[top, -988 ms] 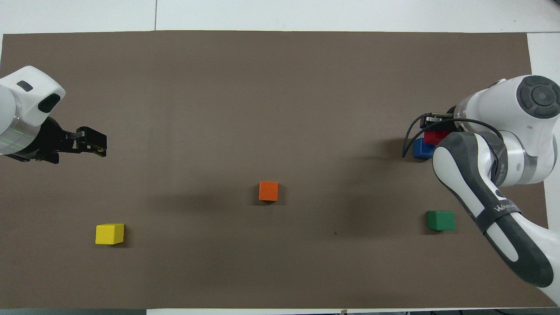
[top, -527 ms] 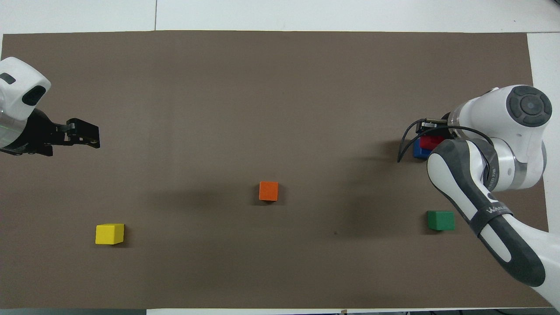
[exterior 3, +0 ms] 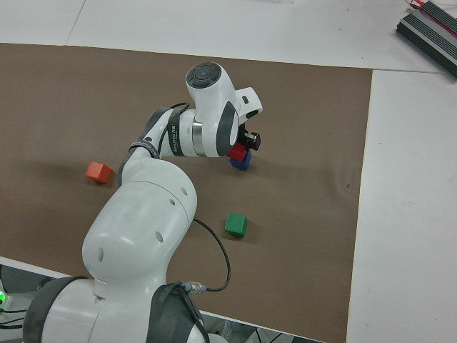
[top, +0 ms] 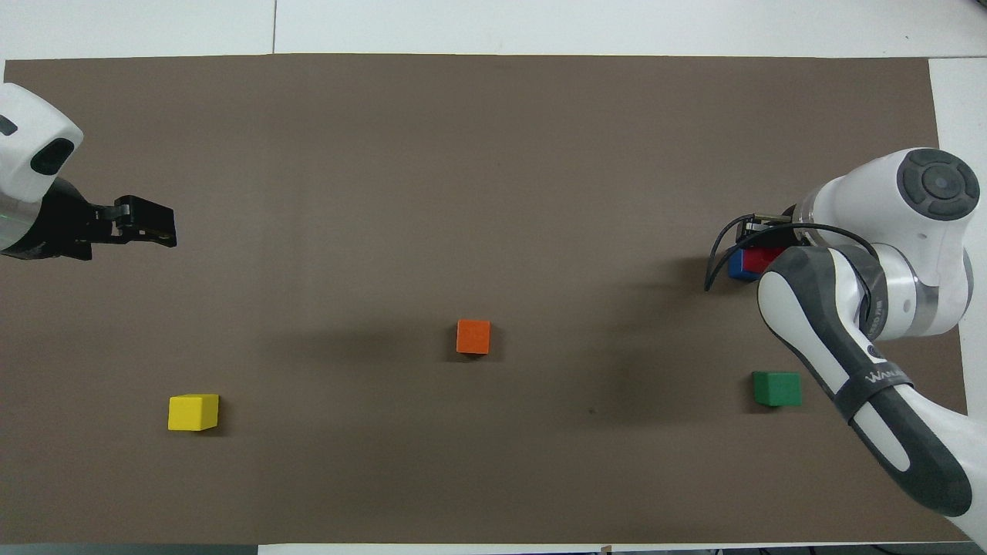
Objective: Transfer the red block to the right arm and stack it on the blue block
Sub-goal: 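Lower the red cube onto the blue cube with the right gripper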
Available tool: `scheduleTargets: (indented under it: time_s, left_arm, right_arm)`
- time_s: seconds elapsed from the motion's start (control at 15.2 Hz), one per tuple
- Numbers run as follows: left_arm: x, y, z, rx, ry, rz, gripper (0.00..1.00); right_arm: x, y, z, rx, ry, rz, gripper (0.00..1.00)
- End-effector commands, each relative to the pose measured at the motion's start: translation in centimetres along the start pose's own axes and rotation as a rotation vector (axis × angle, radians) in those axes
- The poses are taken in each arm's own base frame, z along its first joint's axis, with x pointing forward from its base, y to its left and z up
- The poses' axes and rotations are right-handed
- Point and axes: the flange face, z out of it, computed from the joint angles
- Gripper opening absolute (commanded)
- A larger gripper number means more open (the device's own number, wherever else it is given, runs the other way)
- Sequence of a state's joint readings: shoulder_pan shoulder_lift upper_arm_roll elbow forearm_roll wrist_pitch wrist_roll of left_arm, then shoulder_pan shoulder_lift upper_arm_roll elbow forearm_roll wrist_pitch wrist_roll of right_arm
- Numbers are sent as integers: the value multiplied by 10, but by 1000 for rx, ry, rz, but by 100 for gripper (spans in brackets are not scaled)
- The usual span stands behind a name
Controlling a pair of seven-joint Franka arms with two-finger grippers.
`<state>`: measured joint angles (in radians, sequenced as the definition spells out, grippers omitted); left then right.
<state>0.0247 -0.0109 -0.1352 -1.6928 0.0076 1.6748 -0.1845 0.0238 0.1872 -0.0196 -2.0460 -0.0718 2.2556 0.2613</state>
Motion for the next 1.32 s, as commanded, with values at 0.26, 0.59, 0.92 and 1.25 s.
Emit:
scheduleTargets:
  time_s: [0.26,0.59,0.92,1.25]
  left_arm:
    - [-4,20,-15,-20,19,39,100]
    - [-3,16,-17,-18,15,88,100]
    - [0,15,-17,-13,34,211,100]
    - [-2,15,-16,-11,23,208,100]
  right_arm:
    - [-4,4,-3,-11,21,16,0]
    - [-2,-2,6,-3,34,17,0]
    - [-2,-1,12,-3,29,17,0]
    - [-2,1,12,-4,27,16,0]
